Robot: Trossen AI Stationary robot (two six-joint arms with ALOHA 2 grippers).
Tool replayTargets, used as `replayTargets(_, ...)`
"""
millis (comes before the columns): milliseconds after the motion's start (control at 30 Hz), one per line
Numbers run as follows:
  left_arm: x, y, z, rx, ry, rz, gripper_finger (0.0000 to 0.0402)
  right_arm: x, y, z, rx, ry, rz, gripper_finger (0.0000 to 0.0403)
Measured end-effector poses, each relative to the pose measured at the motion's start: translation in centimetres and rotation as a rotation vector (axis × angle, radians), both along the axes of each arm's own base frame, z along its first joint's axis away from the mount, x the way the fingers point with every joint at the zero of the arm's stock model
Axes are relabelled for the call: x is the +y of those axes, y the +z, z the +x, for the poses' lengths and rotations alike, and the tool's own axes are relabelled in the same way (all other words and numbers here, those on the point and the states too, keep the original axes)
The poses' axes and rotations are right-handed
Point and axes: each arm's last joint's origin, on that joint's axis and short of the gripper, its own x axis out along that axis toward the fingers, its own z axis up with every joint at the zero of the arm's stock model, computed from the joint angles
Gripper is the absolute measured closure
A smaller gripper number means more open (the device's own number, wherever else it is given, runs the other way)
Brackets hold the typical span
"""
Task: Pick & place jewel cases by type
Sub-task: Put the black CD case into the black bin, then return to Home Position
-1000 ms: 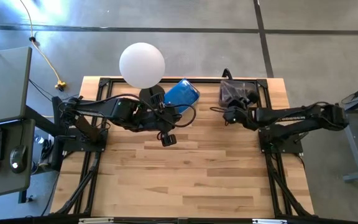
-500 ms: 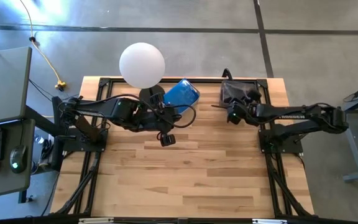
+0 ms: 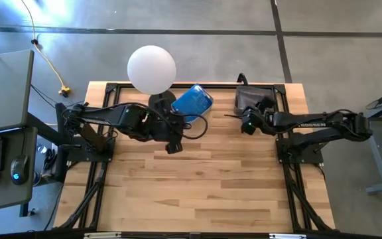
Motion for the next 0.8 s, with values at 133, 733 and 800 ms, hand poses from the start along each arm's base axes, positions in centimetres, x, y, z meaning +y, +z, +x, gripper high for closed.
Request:
replayTargets(133,0.7,-0.4,-1.8,0.069,0.169,0.081,0.0358,1.1,3.0,1.5,-0.082,0.09,-0.015,0.0225)
replayTargets(733,1.4,-3.1,-14.1,-0.193,0.283,-0.06,0.0358,6.8,17.2,-6.0,-0.49,0.46,0.001,0.0233)
replayTargets(800,1.0,-5.8,-14.5,-0.304,0.209,-0.152,0.0358,7.0,15.8,-7.4,-0.587,0.563,0.064,0.0233)
